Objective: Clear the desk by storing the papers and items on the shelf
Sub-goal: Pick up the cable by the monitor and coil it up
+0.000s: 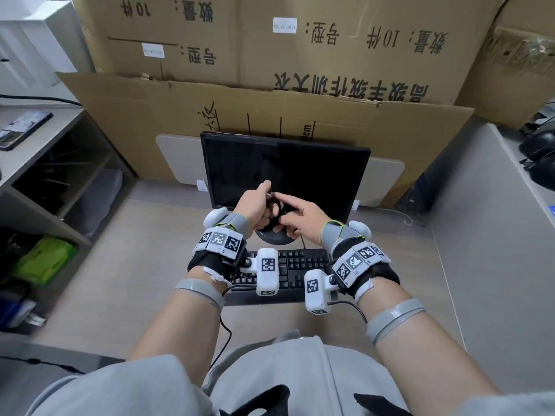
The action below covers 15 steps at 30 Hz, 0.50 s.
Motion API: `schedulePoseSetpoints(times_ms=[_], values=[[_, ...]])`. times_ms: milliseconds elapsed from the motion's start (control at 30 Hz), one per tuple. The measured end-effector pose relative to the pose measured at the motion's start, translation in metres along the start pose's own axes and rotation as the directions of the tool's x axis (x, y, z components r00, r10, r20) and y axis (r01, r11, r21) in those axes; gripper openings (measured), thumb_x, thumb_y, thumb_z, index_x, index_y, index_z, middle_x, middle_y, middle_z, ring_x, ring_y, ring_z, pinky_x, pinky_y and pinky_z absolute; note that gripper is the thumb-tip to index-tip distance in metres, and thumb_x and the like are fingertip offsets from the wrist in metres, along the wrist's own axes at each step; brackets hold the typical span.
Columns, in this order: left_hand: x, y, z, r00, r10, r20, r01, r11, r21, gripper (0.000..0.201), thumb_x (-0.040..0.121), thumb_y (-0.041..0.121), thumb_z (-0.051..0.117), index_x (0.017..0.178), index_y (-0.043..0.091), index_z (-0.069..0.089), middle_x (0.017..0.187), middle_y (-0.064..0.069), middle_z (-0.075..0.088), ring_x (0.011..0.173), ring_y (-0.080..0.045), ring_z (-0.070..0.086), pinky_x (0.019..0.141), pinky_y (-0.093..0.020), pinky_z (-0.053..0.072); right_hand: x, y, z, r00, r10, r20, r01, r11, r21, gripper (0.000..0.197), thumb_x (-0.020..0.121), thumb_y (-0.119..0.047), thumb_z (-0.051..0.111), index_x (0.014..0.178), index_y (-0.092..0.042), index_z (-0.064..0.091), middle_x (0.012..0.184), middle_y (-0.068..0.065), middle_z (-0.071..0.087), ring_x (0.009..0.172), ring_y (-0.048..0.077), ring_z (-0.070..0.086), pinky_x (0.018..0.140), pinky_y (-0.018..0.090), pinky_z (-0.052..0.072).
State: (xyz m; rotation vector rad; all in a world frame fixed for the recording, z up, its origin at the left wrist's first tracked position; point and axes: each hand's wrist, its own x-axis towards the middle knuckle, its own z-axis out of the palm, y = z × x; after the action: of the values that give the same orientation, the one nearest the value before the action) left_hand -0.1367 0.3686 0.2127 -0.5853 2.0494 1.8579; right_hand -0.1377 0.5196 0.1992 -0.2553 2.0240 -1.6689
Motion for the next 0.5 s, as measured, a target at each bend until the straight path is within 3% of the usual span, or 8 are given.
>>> schedulePoseSetpoints(times_ms=[100,200,300,367,433,500], values=[[0.002,0.000,0.001,0.996,0.016,-0.085,0.000,0.985,0.175,0.065,0.096,0.054,0.034,0.054,0.008,0.049,0.032,0.004,0.037,0.028,-0.015,0.032,0.039,-0.020,0.025,0.001,0.000,-0.001,0.998,0.062,-0.018,-0.062,0.997,-0.037,0.045,0.089,-0.004,0.053,0.130,-0.020,0.057,0.075,0.016,0.065,0.056,0.020,0.047,0.047,0.020,0.042],[0.007,-0.003,0.003,0.985,0.099,-0.145,-0.044,0.938,0.345,0.060,0.094,0.053,0.039,0.060,0.007,0.053,0.045,-0.002,0.049,0.044,-0.025,0.046,0.050,-0.029,0.037,-0.001,0.000,-0.003,0.996,0.080,-0.027,-0.082,0.994,-0.069,0.018,0.094,-0.020,0.055,0.110,-0.018,0.064,0.070,0.008,0.067,0.055,0.017,0.044,0.049,0.023,0.039],[0.010,-0.004,0.005,0.956,0.228,-0.187,-0.106,0.857,0.504,0.043,0.095,0.043,0.047,0.067,0.011,0.050,0.063,-0.002,0.054,0.066,-0.026,0.056,0.065,-0.034,0.044,-0.002,0.004,-0.005,0.999,0.003,-0.047,-0.013,0.975,-0.222,0.023,0.090,-0.038,0.063,0.101,-0.018,0.067,0.066,0.004,0.062,0.057,0.014,0.051,0.060,0.030,0.046],[0.011,-0.003,0.005,0.938,0.293,-0.188,-0.158,0.839,0.521,0.030,0.094,0.040,0.053,0.083,0.011,0.055,0.076,0.002,0.058,0.076,-0.021,0.058,0.070,-0.033,0.045,-0.002,0.006,-0.007,0.998,-0.031,-0.057,0.015,0.966,-0.259,0.026,0.087,-0.046,0.064,0.095,-0.022,0.069,0.065,0.000,0.063,0.059,0.011,0.053,0.066,0.031,0.047],[0.010,-0.003,0.005,0.931,0.324,-0.167,-0.195,0.830,0.522,0.030,0.091,0.039,0.059,0.104,0.012,0.057,0.091,0.003,0.061,0.086,-0.017,0.059,0.079,-0.033,0.048,0.000,0.007,-0.009,0.998,-0.038,-0.048,0.025,0.969,-0.245,0.030,0.084,-0.052,0.062,0.088,-0.023,0.071,0.064,-0.002,0.064,0.058,0.008,0.053,0.066,0.030,0.046],[0.010,-0.003,0.005,0.929,0.339,-0.146,-0.214,0.817,0.535,0.035,0.090,0.042,0.061,0.111,0.014,0.054,0.096,0.004,0.060,0.088,-0.015,0.059,0.080,-0.031,0.048,0.003,0.009,-0.009,0.997,-0.073,-0.025,0.064,0.961,-0.268,0.033,0.080,-0.054,0.062,0.084,-0.022,0.070,0.070,0.005,0.065,0.063,0.014,0.054,0.066,0.033,0.046]])
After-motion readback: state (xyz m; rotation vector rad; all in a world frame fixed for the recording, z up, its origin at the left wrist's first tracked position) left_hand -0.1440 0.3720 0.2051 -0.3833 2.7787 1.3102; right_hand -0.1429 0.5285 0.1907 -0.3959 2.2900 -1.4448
